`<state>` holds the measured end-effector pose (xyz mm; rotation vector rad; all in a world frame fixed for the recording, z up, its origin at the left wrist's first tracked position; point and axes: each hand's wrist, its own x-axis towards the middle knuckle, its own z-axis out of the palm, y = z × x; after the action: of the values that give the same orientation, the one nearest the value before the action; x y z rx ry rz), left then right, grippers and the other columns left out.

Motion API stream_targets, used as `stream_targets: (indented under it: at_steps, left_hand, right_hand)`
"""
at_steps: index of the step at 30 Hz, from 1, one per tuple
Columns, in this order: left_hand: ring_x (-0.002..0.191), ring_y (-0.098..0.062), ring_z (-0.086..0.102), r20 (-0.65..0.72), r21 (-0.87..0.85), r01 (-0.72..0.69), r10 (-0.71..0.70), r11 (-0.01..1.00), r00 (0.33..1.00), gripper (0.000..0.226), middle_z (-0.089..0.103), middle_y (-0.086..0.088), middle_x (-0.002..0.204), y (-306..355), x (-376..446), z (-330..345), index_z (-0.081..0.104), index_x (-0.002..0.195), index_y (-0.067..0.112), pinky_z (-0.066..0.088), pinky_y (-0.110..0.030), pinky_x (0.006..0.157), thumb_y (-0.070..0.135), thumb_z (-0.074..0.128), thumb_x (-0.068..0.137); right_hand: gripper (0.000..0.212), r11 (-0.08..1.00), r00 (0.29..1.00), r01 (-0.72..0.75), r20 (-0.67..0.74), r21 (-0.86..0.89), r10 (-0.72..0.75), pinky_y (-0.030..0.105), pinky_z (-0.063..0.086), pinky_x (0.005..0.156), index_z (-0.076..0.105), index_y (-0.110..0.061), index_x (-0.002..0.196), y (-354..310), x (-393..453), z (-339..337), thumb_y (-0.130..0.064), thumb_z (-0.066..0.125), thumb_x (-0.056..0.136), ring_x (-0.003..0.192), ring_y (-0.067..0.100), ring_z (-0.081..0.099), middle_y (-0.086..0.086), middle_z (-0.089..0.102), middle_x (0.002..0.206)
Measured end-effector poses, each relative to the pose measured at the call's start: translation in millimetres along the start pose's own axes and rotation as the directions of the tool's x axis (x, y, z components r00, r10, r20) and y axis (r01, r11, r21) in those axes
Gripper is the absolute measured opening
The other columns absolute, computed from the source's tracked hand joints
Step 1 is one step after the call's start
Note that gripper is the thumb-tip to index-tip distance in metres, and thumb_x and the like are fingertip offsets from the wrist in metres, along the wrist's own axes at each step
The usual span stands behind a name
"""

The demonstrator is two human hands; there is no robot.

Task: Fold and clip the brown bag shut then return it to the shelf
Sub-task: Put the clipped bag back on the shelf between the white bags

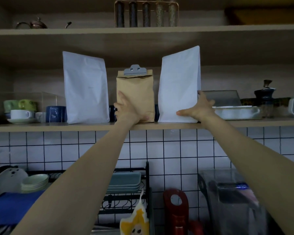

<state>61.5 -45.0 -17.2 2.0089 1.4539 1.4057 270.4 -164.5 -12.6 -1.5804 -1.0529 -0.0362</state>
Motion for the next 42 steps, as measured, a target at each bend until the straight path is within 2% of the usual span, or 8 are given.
stream_targets:
  at_steps: [6, 12, 18, 22, 29, 35, 38, 42]
  left_hand:
    - [0.144, -0.045, 0.031, 0.002, 0.005, 0.006, -0.006, 1.000, 1.000, 0.160, 0.015, -0.021, 0.159, 1.8, -2.0, -1.9, -0.026, 0.157, 0.027, 0.037, -0.061, 0.114, 0.041, 0.099, 0.058]
    - [0.144, -0.046, 0.031, -0.002, 0.024, 0.010, -0.010, 1.000, 1.000, 0.162, 0.012, -0.022, 0.159, 1.3, -0.5, -0.5, -0.028, 0.156, 0.028, 0.039, -0.061, 0.112, 0.045, 0.099, 0.056]
    - [0.144, -0.044, 0.033, 0.016, 0.036, 0.013, -0.014, 0.999, 1.000, 0.164, 0.010, -0.021, 0.160, 0.6, 1.7, -1.5, -0.029, 0.154, 0.029, 0.038, -0.060, 0.114, 0.046, 0.099, 0.054]
    - [0.146, -0.040, 0.031, 0.072, 0.057, 0.009, -0.013, 0.998, 0.997, 0.167, 0.003, -0.018, 0.163, 1.4, 3.6, -7.7, -0.032, 0.154, 0.027, 0.035, -0.059, 0.117, 0.041, 0.101, 0.053]
    - [0.147, -0.041, 0.029, 0.066, 0.040, -0.019, 0.017, 0.999, 0.998, 0.161, 0.003, -0.020, 0.163, -2.2, -0.1, -7.8, -0.030, 0.155, 0.028, 0.034, -0.060, 0.117, 0.033, 0.100, 0.060]
    - [0.144, -0.042, 0.034, 0.080, 0.060, -0.032, 0.027, 0.998, 0.996, 0.155, 0.009, -0.019, 0.162, -4.7, -4.6, -13.4, -0.031, 0.155, 0.029, 0.038, -0.059, 0.114, 0.039, 0.096, 0.065]
    - [0.145, -0.043, 0.032, -0.018, 0.115, -0.100, 0.103, 0.988, 0.995, 0.140, 0.020, -0.020, 0.161, -11.3, -7.6, -14.0, -0.019, 0.160, 0.024, 0.033, -0.058, 0.115, 0.051, 0.087, 0.072]
    - [0.131, -0.040, 0.047, -0.235, 0.264, -0.222, 0.286, 0.939, 0.929, 0.088, 0.043, -0.018, 0.143, -34.2, -7.2, -31.4, 0.027, 0.151, 0.012, 0.041, -0.052, 0.104, 0.055, 0.069, 0.087]
  right_hand:
    - [0.107, 0.998, 0.998, 0.028, 0.048, 0.060, -0.031, 0.044, 0.037, 0.118, 0.032, -0.015, 0.154, 3.4, 3.0, -3.8, -0.007, 0.094, 0.066, 0.139, 0.031, 0.045, 0.012, 0.043, 0.153]
    - [0.095, 0.999, 0.997, 0.041, 0.059, -0.022, -0.040, 0.036, 0.042, 0.105, 0.033, -0.011, 0.150, 5.6, 5.9, 1.3, -0.007, 0.089, 0.073, 0.133, 0.031, 0.050, 0.011, 0.051, 0.145]
    - [0.118, 0.983, 0.994, 0.041, 0.112, -0.177, -0.021, 0.039, 0.045, 0.094, 0.008, -0.012, 0.158, 2.2, 5.0, 3.9, -0.011, 0.090, 0.073, 0.127, 0.035, 0.052, 0.019, 0.045, 0.146]
    - [0.142, 0.970, 0.990, 0.036, 0.140, -0.240, -0.002, 0.043, 0.044, 0.105, -0.019, -0.015, 0.160, -3.8, 8.0, 4.6, -0.012, 0.092, 0.072, 0.133, 0.039, 0.050, 0.022, 0.039, 0.155]
    - [0.136, 0.976, 0.988, 0.028, 0.155, -0.217, 0.006, 0.047, 0.036, 0.117, -0.010, -0.010, 0.160, 0.3, 15.7, 15.9, -0.011, 0.092, 0.071, 0.143, 0.038, 0.040, 0.019, 0.032, 0.161]
    - [0.140, 0.970, 0.990, 0.109, 0.111, -0.217, -0.087, 0.046, 0.043, 0.110, -0.015, -0.017, 0.160, 5.2, 10.3, 20.8, -0.015, 0.093, 0.071, 0.134, 0.039, 0.049, 0.020, 0.045, 0.151]
    - [0.125, 0.940, 0.969, 0.228, -0.032, -0.253, -0.244, 0.051, 0.041, 0.111, -0.004, -0.020, 0.162, 6.9, 4.8, 25.2, -0.024, 0.088, 0.078, 0.140, 0.038, 0.039, 0.020, 0.036, 0.156]
    - [0.082, 0.812, 0.863, 0.383, -0.144, -0.441, -0.485, 0.052, 0.036, 0.111, 0.025, -0.020, 0.158, 3.7, -6.1, 40.3, -0.030, 0.072, 0.092, 0.141, 0.039, 0.033, 0.018, 0.032, 0.157]
